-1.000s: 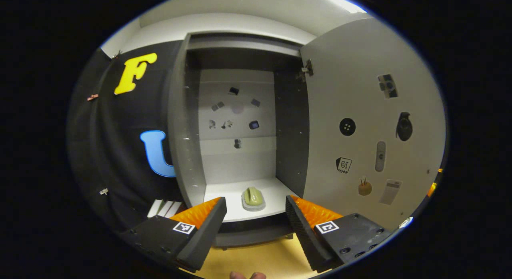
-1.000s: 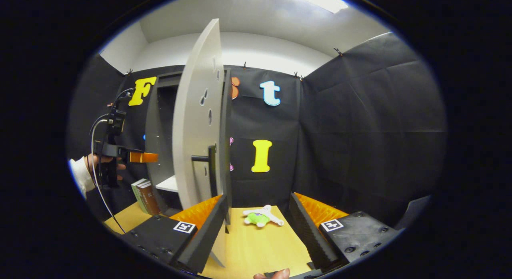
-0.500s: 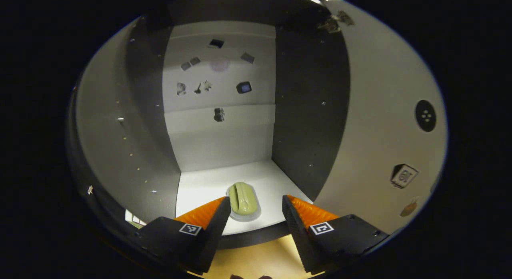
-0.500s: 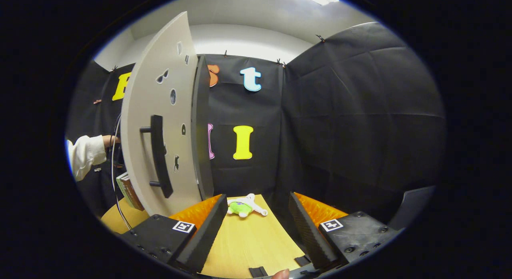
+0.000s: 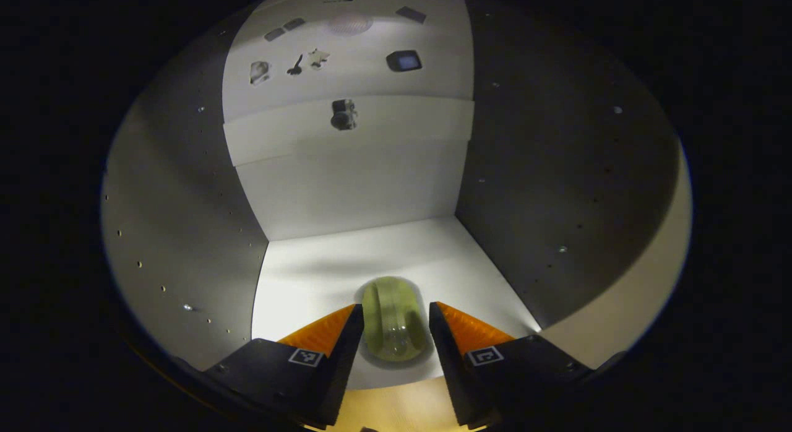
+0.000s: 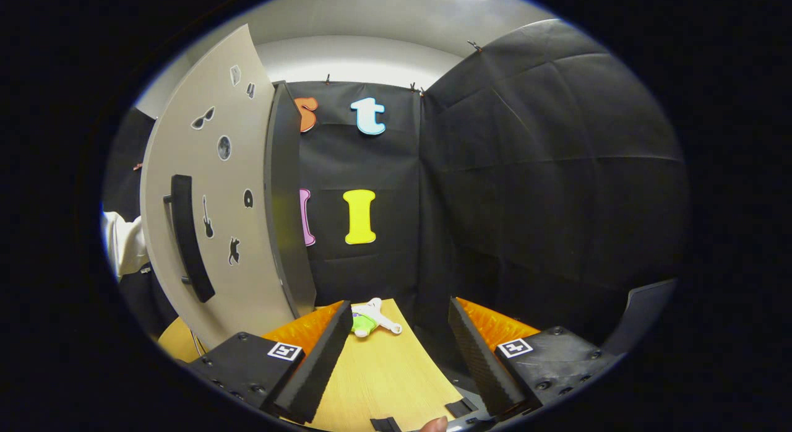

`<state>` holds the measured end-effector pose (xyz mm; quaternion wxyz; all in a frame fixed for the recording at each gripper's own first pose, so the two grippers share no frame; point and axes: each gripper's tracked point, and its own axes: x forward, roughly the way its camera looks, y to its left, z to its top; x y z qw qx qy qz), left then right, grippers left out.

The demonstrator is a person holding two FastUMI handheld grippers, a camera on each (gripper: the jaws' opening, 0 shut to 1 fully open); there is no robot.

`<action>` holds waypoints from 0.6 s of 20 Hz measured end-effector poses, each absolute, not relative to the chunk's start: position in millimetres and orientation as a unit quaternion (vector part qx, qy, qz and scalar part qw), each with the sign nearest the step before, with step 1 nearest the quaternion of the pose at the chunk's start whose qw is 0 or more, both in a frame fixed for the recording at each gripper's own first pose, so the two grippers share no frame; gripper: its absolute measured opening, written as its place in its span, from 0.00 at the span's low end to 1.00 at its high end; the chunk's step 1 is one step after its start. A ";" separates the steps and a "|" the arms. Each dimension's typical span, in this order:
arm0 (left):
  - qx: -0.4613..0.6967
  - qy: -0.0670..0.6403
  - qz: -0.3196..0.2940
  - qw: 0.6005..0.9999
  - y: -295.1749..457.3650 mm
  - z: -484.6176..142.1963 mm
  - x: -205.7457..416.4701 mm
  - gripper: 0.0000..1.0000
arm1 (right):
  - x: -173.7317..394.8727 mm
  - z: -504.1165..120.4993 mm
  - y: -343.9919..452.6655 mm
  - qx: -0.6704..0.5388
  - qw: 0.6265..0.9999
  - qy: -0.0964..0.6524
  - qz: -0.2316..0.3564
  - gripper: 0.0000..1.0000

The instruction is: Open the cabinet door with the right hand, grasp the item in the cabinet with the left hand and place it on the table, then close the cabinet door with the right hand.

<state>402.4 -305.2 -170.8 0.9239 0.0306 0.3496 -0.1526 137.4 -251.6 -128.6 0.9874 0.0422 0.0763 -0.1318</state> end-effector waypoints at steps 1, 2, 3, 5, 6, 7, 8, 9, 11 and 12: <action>0.034 0.353 -0.151 0.923 -305.5 -176.5 407.2 0.66 | 138.0 -130.4 -256.3 0.042 0.987 0.077 -0.135 0.99; 0.036 0.356 -0.149 0.922 -305.9 -181.6 411.9 0.66 | 138.6 -132.3 -260.4 0.042 0.987 0.079 -0.136 0.99; 0.039 0.364 -0.145 0.919 -304.8 -189.6 415.1 0.62 | 138.6 -133.7 -264.2 0.044 0.986 0.081 -0.138 0.99; 0.026 0.380 -0.145 0.913 -307.5 -202.6 417.1 0.57 | 140.3 -134.9 -268.2 0.047 0.985 0.082 -0.141 0.98; 0.019 0.381 -0.146 0.913 -309.6 -205.8 418.6 0.54 | 139.4 -135.4 -269.9 0.048 0.985 0.083 -0.142 0.99; 0.020 0.377 -0.147 0.914 -308.8 -204.8 420.8 0.48 | 138.9 -135.5 -271.1 0.047 0.985 0.083 -0.144 0.99; 0.030 0.375 -0.141 0.916 -306.3 -204.4 422.3 0.43 | 138.1 -136.7 -271.7 0.045 0.985 0.084 -0.145 0.99; 0.038 0.378 -0.139 0.915 -305.3 -203.1 421.5 0.27 | 136.9 -137.8 -271.4 0.045 0.985 0.086 -0.144 0.99; 0.048 0.373 -0.137 0.917 -303.8 -200.4 422.2 0.22 | 136.9 -136.6 -266.5 0.044 0.985 0.086 -0.142 0.99; 0.046 0.370 -0.136 0.918 -302.4 -198.1 420.8 0.20 | 136.1 -135.6 -262.7 0.042 0.986 0.084 -0.141 0.99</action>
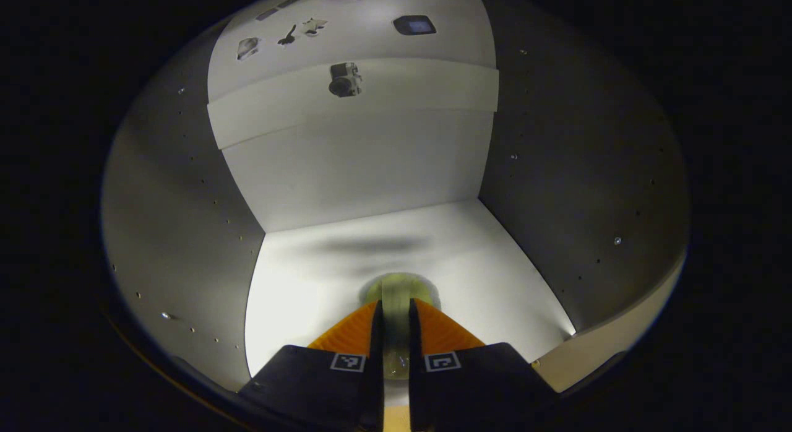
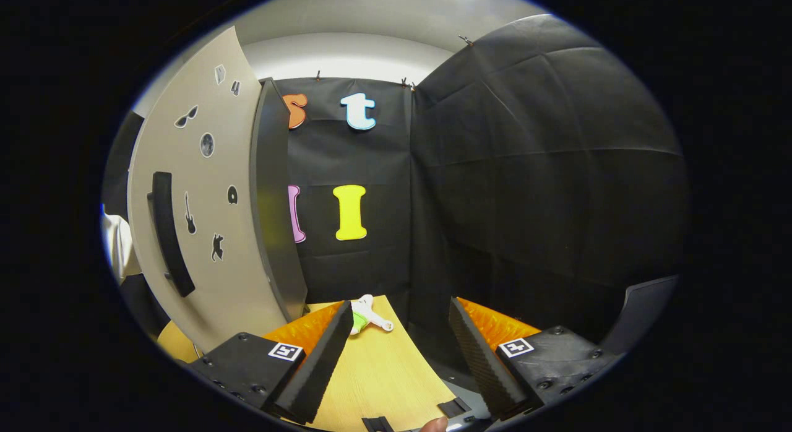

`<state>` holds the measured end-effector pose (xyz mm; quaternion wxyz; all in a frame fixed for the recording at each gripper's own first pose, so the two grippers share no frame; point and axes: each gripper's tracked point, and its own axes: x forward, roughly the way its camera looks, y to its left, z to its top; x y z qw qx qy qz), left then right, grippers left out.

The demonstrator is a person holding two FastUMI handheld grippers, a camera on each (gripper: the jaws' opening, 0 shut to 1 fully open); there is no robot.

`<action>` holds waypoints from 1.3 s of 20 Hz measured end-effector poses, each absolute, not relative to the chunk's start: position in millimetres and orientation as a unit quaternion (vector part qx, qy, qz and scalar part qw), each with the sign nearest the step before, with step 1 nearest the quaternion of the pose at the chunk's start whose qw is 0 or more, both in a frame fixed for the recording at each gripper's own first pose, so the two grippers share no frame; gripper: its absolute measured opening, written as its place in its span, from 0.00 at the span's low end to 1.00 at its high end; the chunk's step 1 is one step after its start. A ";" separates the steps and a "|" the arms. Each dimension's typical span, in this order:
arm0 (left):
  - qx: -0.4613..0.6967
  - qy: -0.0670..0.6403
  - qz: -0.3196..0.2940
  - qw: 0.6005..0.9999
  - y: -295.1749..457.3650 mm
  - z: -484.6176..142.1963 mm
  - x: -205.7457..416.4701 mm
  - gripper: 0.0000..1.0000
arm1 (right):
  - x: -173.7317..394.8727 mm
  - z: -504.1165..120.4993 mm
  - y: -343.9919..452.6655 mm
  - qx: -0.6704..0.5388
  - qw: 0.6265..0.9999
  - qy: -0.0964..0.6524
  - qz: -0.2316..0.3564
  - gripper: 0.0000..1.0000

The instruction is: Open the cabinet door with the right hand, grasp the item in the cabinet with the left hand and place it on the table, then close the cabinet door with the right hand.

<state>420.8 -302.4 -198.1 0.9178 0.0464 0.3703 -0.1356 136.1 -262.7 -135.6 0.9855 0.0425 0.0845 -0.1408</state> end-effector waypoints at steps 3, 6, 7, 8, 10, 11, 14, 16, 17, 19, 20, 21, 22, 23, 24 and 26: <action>0.038 0.362 -0.141 0.921 -298.0 -187.8 408.2 0.19 | 135.3 -128.9 -254.3 0.035 0.987 0.077 -0.137 0.99; 0.034 0.346 -0.151 0.925 -288.3 -171.5 388.6 0.19 | 135.2 -119.9 -236.8 0.049 0.988 0.068 -0.129 0.99; 0.029 0.341 -0.155 0.927 -284.5 -165.9 379.6 0.18 | 134.9 -118.0 -229.8 0.050 0.989 0.066 -0.125 0.99; 0.025 0.336 -0.161 0.928 -280.7 -160.4 369.3 0.19 | 135.0 -116.8 -223.0 0.049 0.989 0.066 -0.123 0.99; 0.022 0.331 -0.174 0.927 -271.8 -152.6 346.1 0.19 | 134.6 -112.8 -211.1 0.051 0.990 0.060 -0.120 0.99; 0.021 0.327 -0.182 0.927 -267.2 -148.9 332.1 0.19 | 136.0 -109.7 -207.4 0.052 0.989 0.055 -0.124 0.99; 0.020 0.315 -0.188 0.930 -248.8 -142.9 297.0 0.19 | 138.5 -105.3 -197.7 0.036 0.990 0.041 -0.127 0.99; 0.019 0.306 -0.188 0.933 -237.9 -141.7 272.6 0.19 | 143.0 -103.9 -192.7 0.025 0.991 0.044 -0.124 0.99; 0.022 0.300 -0.185 0.936 -231.4 -142.3 262.3 0.19 | 144.7 -103.7 -189.5 0.029 0.991 0.051 -0.122 0.99; 0.026 0.290 -0.179 0.940 -222.8 -145.3 240.0 0.19 | 149.4 -97.2 -185.2 0.044 0.990 0.047 -0.123 0.99; 0.024 0.286 -0.177 0.941 -219.5 -148.9 227.7 0.19 | 151.5 -92.7 -184.5 0.049 0.990 0.041 -0.126 0.99; 0.024 0.286 -0.174 0.942 -216.5 -155.2 217.0 0.19 | 151.1 -90.9 -182.9 0.051 0.990 0.037 -0.129 0.98; 0.026 0.286 -0.172 0.942 -214.1 -162.2 204.6 0.19 | 152.2 -89.0 -180.0 0.049 0.990 0.035 -0.130 0.99; 0.029 0.287 -0.167 0.943 -211.8 -170.9 191.7 0.19 | 152.8 -88.2 -176.1 0.043 0.990 0.033 -0.128 0.99; 0.032 0.288 -0.163 0.943 -211.1 -180.7 179.7 0.18 | 153.0 -87.1 -172.0 0.034 0.991 0.033 -0.124 0.99; 0.025 0.296 -0.160 0.941 -216.1 -205.6 152.3 0.19 | 153.5 -84.2 -166.8 0.018 0.992 0.031 -0.121 0.99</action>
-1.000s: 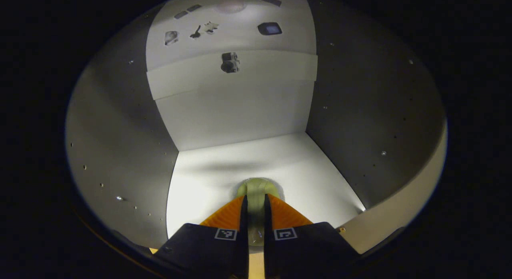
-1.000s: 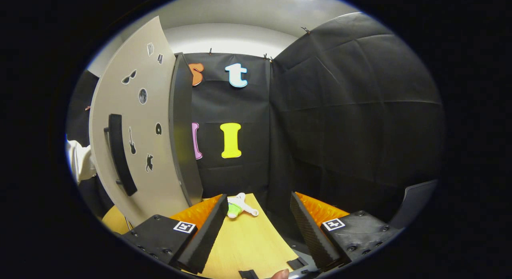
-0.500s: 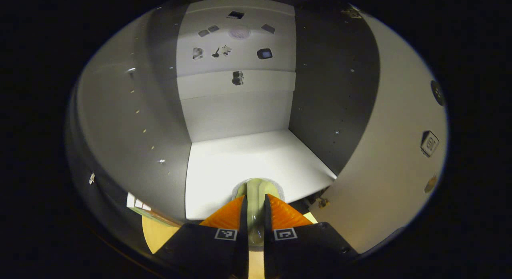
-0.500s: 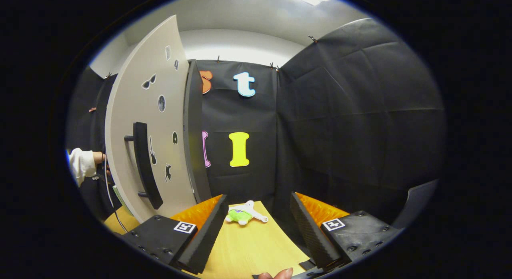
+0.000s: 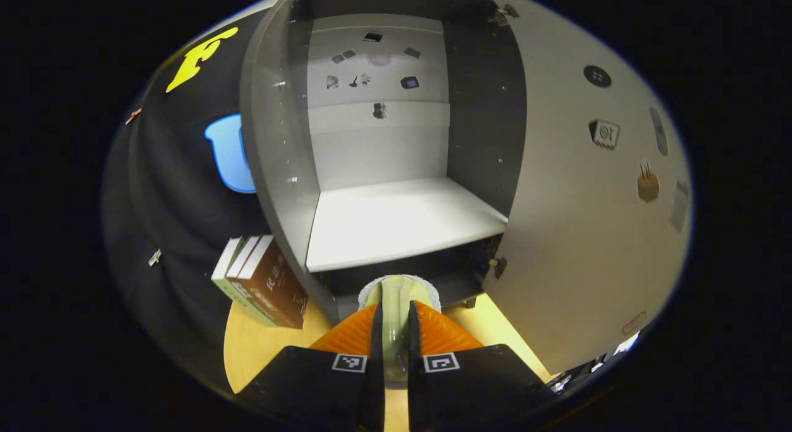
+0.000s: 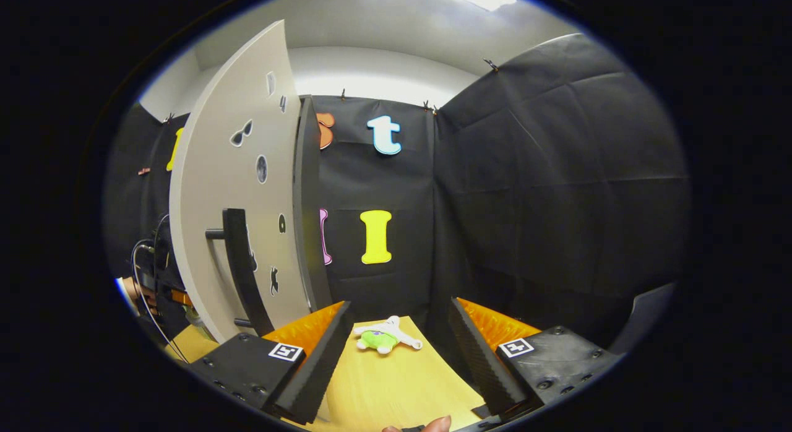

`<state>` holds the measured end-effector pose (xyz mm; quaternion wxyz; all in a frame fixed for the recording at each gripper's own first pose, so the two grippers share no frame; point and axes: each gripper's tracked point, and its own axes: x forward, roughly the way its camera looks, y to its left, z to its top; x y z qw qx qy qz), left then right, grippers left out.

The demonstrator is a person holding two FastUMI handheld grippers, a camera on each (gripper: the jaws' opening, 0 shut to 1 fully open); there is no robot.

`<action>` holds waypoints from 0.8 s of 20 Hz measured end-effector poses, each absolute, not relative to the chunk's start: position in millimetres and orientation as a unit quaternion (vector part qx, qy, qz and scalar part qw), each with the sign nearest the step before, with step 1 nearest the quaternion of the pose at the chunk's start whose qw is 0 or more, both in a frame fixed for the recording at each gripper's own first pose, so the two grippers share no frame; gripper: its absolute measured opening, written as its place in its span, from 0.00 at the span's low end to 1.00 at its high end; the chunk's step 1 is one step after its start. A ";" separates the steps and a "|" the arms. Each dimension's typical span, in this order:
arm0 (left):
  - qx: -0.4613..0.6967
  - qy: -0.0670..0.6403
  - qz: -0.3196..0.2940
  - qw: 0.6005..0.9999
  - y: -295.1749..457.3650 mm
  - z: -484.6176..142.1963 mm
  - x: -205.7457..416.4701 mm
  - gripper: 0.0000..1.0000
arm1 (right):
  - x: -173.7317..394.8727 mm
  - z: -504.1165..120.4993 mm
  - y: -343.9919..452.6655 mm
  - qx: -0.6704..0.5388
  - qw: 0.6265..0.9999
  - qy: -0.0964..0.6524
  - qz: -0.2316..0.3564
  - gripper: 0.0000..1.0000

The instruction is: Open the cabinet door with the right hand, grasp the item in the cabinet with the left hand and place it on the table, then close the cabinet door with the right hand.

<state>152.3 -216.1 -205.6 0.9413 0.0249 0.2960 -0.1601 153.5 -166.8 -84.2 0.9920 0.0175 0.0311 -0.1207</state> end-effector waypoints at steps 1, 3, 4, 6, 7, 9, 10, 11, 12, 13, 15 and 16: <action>0.021 0.300 -0.159 0.940 -219.7 -218.2 143.4 0.19 | 153.5 -83.1 -164.4 0.013 0.992 0.029 -0.120 0.99; 0.014 0.311 -0.159 0.937 -228.7 -245.8 123.8 0.19 | 154.7 -80.9 -161.5 0.004 0.992 0.027 -0.120 0.98; 0.010 0.316 -0.160 0.935 -232.9 -258.5 115.4 0.19 | 154.5 -79.8 -158.0 0.001 0.993 0.026 -0.116 0.98; 0.003 0.319 -0.162 0.934 -242.8 -279.8 100.9 0.19 | 154.8 -76.3 -155.2 -0.001 0.993 0.023 -0.112 0.98; -0.002 0.320 -0.163 0.933 -246.5 -292.0 94.6 0.19 | 155.0 -74.9 -153.8 0.001 0.994 0.021 -0.110 0.98; -0.014 0.330 -0.167 0.929 -252.7 -319.9 80.0 0.19 | 155.3 -71.6 -151.9 0.002 0.994 0.017 -0.107 0.98; -0.015 0.336 -0.163 0.928 -251.6 -334.7 74.9 0.19 | 155.6 -69.7 -151.6 0.001 0.994 0.016 -0.107 0.98; -0.015 0.342 -0.158 0.926 -249.8 -350.8 70.5 0.19 | 155.8 -69.4 -150.5 -0.001 0.994 0.015 -0.104 0.98; -0.014 0.348 -0.153 0.925 -248.0 -366.3 66.0 0.19 | 154.4 -69.4 -150.4 -0.002 0.995 0.015 -0.103 0.98; -0.016 0.352 -0.149 0.924 -246.4 -381.4 61.7 0.19 | 153.5 -70.4 -150.0 -0.002 0.995 0.015 -0.101 0.98; -0.017 0.355 -0.149 0.923 -244.3 -407.2 53.7 0.19 | 152.9 -72.6 -148.6 -0.001 0.995 0.014 -0.098 0.98; -0.014 0.355 -0.146 0.923 -243.0 -418.1 51.6 0.19 | 152.6 -73.9 -149.4 -0.002 0.995 0.015 -0.096 0.98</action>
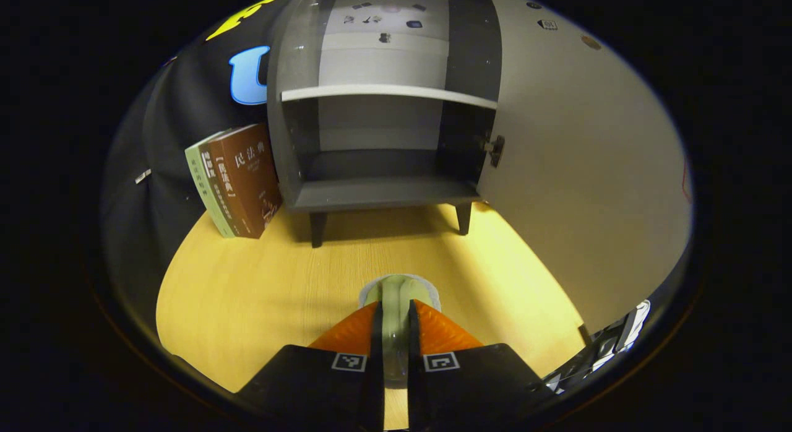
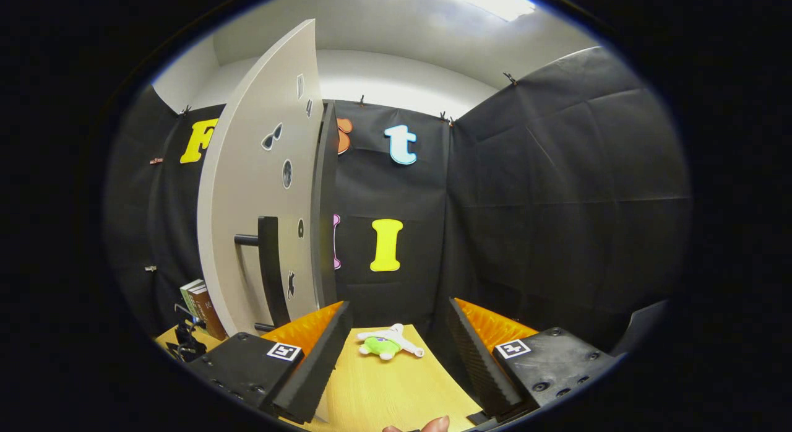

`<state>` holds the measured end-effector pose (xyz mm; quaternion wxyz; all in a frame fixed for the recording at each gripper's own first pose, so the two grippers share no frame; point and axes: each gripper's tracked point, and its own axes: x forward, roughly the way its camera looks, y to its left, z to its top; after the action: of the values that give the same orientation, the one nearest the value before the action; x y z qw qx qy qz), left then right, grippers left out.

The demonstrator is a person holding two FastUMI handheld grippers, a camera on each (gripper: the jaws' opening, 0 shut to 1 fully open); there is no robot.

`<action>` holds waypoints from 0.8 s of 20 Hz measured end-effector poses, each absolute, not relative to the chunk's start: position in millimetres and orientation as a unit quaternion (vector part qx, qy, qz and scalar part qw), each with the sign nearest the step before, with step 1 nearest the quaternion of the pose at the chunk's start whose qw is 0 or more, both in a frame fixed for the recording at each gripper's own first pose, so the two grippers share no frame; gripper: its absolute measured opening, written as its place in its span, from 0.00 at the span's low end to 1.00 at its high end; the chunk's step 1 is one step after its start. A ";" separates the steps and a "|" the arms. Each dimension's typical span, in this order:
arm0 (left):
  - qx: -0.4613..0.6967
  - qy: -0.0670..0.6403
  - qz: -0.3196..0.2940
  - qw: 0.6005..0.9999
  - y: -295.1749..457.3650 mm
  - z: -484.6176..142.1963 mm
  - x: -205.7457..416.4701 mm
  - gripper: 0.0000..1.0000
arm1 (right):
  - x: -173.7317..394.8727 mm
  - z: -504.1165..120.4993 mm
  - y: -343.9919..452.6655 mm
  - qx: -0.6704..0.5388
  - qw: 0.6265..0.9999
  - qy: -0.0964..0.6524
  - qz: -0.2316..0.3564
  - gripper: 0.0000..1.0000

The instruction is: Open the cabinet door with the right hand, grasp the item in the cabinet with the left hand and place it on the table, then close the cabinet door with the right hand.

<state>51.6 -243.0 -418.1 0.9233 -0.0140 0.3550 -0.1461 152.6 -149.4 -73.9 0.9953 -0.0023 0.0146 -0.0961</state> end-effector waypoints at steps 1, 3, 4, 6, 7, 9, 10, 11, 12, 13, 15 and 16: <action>-0.009 0.353 -0.142 0.925 -240.7 -428.3 49.9 0.19 | 153.5 -76.0 -149.2 -0.004 0.995 0.017 -0.094 0.98; -0.001 0.350 -0.136 0.927 -238.2 -444.2 46.9 0.19 | 155.8 -79.9 -149.3 -0.003 0.996 0.022 -0.089 0.98; 0.002 0.348 -0.135 0.928 -238.4 -450.5 44.3 0.19 | 157.2 -81.5 -149.5 -0.002 0.996 0.024 -0.086 0.98; 0.009 0.344 -0.135 0.929 -242.0 -461.7 39.9 0.19 | 160.6 -85.4 -149.8 -0.003 0.996 0.027 -0.082 0.98; 0.012 0.345 -0.135 0.929 -244.1 -468.0 38.1 0.19 | 162.4 -87.9 -148.4 -0.005 0.996 0.030 -0.078 0.98; 0.013 0.348 -0.136 0.927 -250.1 -479.3 30.3 0.19 | 165.3 -91.4 -147.3 -0.010 0.997 0.036 -0.068 0.98; 0.013 0.349 -0.135 0.927 -252.2 -483.1 26.9 0.19 | 167.2 -92.7 -147.1 -0.011 0.997 0.037 -0.066 0.98; 0.013 0.348 -0.131 0.928 -252.7 -485.5 25.8 0.19 | 167.8 -93.0 -147.1 -0.012 0.997 0.038 -0.064 0.98; 0.013 0.346 -0.129 0.929 -253.8 -487.0 26.1 0.19 | 168.2 -93.2 -147.8 -0.012 0.997 0.039 -0.063 0.98; 0.011 0.348 -0.128 0.929 -255.9 -490.7 25.8 0.19 | 169.7 -94.4 -147.8 -0.012 0.997 0.040 -0.061 0.98; 0.008 0.354 -0.127 0.926 -258.8 -495.0 25.0 0.24 | 169.0 -96.8 -148.6 -0.013 0.997 0.042 -0.060 0.98; 0.004 0.353 -0.127 0.927 -259.4 -493.5 25.4 0.25 | 168.7 -97.3 -149.4 -0.014 0.997 0.043 -0.060 0.98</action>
<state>25.4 -259.4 -493.5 0.9271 0.0043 0.3527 -0.1266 168.7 -149.4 -97.3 0.9972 -0.0137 0.0434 -0.0597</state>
